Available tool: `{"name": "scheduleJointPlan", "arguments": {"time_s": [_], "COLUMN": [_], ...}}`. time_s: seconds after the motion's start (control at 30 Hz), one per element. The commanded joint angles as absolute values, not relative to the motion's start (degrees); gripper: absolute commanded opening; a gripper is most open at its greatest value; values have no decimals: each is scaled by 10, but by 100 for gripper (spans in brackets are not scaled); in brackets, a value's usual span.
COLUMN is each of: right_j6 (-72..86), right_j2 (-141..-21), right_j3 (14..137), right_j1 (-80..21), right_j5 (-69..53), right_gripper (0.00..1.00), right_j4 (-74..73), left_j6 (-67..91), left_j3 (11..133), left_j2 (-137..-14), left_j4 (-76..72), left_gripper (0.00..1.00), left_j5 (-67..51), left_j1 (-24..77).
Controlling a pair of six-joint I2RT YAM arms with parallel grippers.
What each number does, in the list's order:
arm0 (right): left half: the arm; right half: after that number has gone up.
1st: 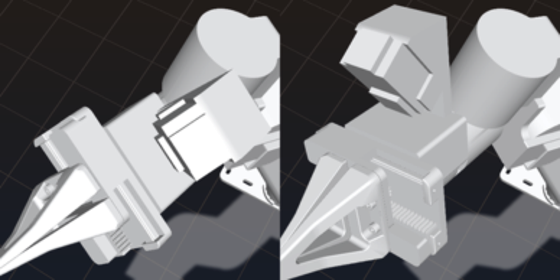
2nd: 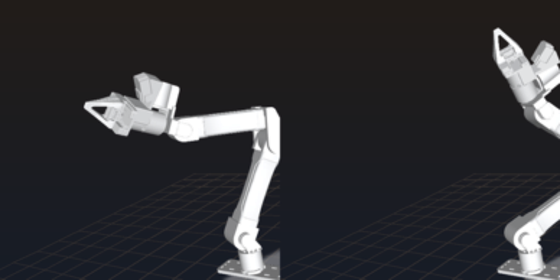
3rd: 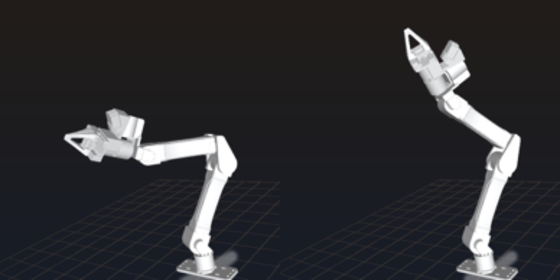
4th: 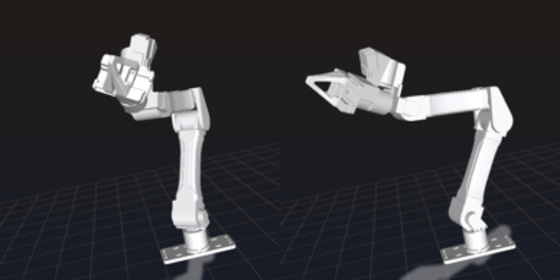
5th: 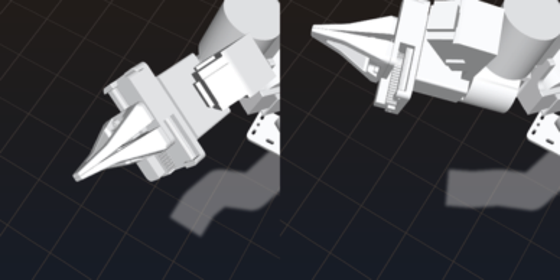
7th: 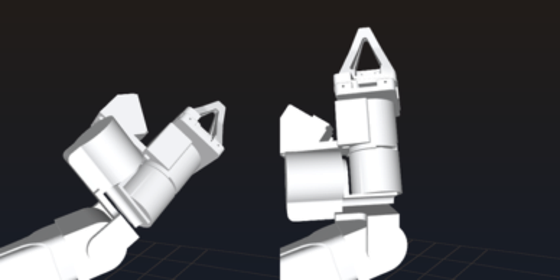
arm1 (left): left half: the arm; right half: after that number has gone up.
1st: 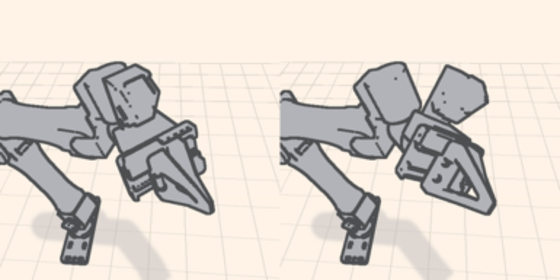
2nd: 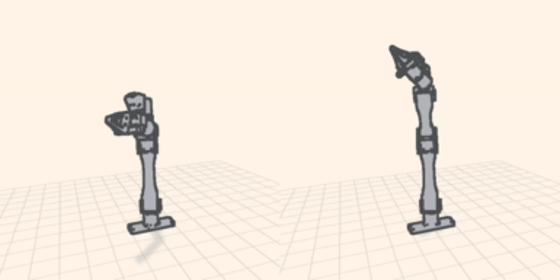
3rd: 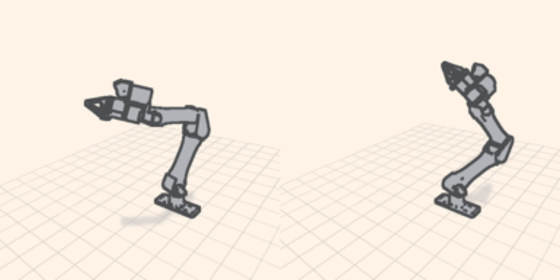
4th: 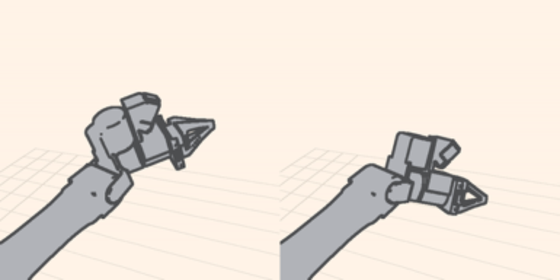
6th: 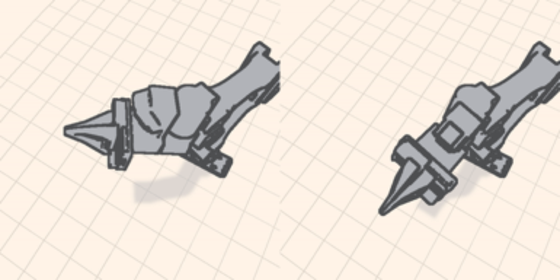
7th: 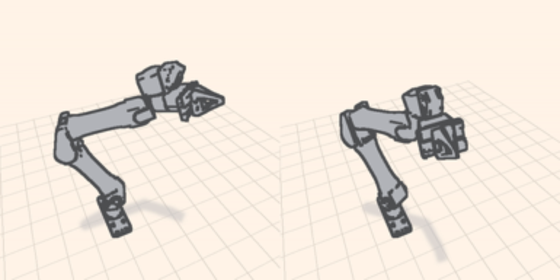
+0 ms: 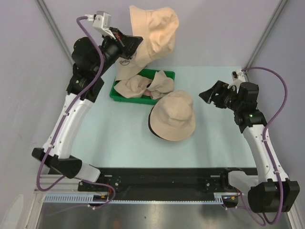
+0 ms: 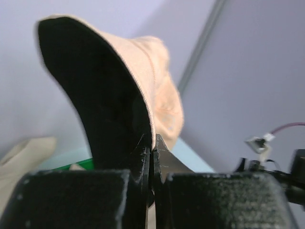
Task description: Stack the hats
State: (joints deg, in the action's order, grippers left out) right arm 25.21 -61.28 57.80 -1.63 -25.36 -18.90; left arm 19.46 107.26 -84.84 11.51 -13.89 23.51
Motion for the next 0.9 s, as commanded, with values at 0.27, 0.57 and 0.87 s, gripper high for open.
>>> {"name": "scheduleJointPlan", "arguments": {"time_s": [0.27,0.57,0.87], "right_j6": [295,258,256], "right_j2": [-471,-399,-388], "right_j3": [618,628,634], "right_j1": [-19,-10,-9], "right_j5": [-2,95,101], "right_gripper": [82,82,81], "right_j4": [-241,-263,-275], "left_j6": [375,411,459], "left_j3": [1035,1080,1232], "left_j2": [-859,-933,-1074], "left_j4": [2,-46,-93], "left_gripper": [0,0,0], "left_j5": [-190,-217,-267], "left_j1": [401,476,487]}}
